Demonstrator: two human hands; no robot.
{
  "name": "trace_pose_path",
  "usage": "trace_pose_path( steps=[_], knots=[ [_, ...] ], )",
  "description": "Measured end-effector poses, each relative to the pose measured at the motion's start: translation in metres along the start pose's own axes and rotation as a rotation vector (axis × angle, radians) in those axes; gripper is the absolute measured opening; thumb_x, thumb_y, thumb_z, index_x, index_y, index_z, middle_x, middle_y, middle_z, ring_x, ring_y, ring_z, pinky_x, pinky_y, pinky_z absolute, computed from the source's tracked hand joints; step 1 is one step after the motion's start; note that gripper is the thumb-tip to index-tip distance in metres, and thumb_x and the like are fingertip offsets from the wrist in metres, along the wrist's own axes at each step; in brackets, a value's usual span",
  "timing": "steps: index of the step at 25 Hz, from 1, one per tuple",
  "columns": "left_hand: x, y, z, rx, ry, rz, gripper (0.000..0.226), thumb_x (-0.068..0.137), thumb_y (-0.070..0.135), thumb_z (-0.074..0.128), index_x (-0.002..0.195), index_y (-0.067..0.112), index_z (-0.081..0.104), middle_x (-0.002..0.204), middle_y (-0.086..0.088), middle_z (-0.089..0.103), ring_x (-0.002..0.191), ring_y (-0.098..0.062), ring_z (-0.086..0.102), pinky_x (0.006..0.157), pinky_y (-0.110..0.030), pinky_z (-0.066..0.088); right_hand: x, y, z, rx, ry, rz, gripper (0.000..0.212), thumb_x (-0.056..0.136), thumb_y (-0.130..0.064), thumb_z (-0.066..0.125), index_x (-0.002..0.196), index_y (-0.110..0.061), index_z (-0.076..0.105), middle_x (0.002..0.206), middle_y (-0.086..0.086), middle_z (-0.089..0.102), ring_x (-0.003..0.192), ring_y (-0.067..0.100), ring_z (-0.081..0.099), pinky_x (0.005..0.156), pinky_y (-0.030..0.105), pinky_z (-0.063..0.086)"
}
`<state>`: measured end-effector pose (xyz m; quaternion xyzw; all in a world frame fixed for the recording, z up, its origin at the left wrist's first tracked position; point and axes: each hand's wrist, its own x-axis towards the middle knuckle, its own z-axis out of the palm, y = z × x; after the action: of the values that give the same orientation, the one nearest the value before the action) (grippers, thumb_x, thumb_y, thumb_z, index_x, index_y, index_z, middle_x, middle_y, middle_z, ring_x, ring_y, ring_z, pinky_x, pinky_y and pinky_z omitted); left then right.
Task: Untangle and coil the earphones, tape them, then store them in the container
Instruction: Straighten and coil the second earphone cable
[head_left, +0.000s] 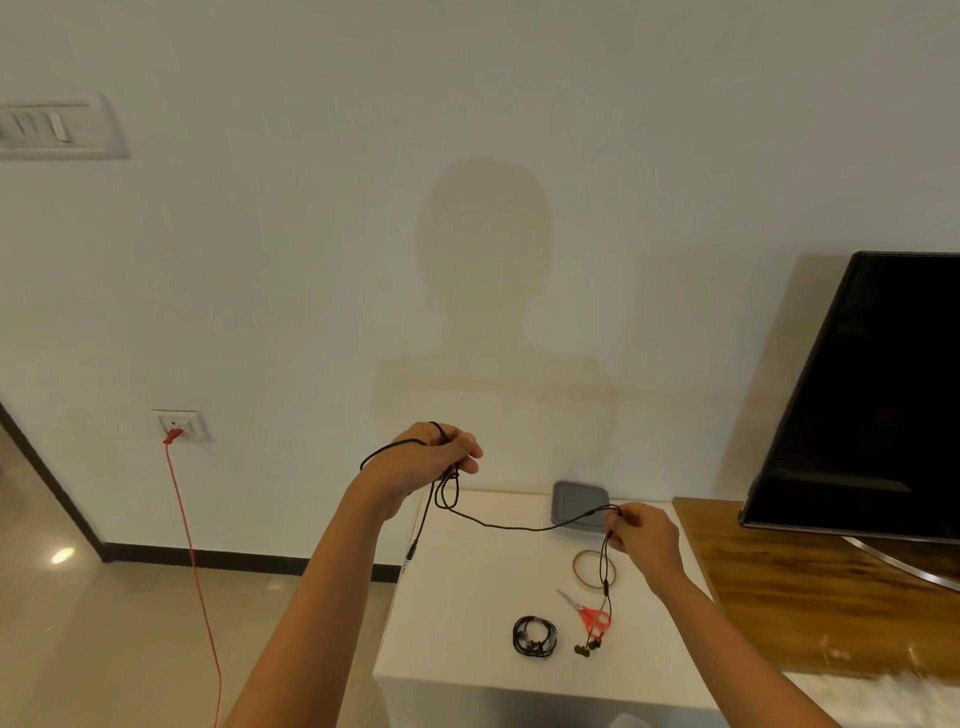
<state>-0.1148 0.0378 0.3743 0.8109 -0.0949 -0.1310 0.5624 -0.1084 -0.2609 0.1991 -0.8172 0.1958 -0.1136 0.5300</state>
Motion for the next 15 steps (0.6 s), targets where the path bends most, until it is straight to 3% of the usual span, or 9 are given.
trace_pose_path(
  steps=[6,15],
  knots=[
    [0.005,0.000,0.010,-0.040,-0.007,0.071,0.021,0.096,0.028,0.052,0.089,0.018,0.069,0.084,0.001,0.072,0.096,-0.016,0.064,0.098,-0.032,0.048,0.012,0.003,-0.008,-0.126,0.026,-0.089,0.012,0.087,-0.012,0.063,0.077,-0.014,0.068,0.069,0.006,0.070,0.067,0.025,0.068,0.076,0.045,0.058],
    [0.006,-0.008,0.028,-0.031,-0.069,0.036,0.020,0.097,0.025,0.051,0.090,0.017,0.068,0.087,-0.002,0.071,0.095,-0.016,0.062,0.098,-0.032,0.046,-0.005,0.036,0.000,-0.205,-0.006,0.028,0.005,0.084,-0.006,0.066,0.084,-0.008,0.071,0.074,0.009,0.069,0.072,0.026,0.066,0.076,0.037,0.055]
  ],
)
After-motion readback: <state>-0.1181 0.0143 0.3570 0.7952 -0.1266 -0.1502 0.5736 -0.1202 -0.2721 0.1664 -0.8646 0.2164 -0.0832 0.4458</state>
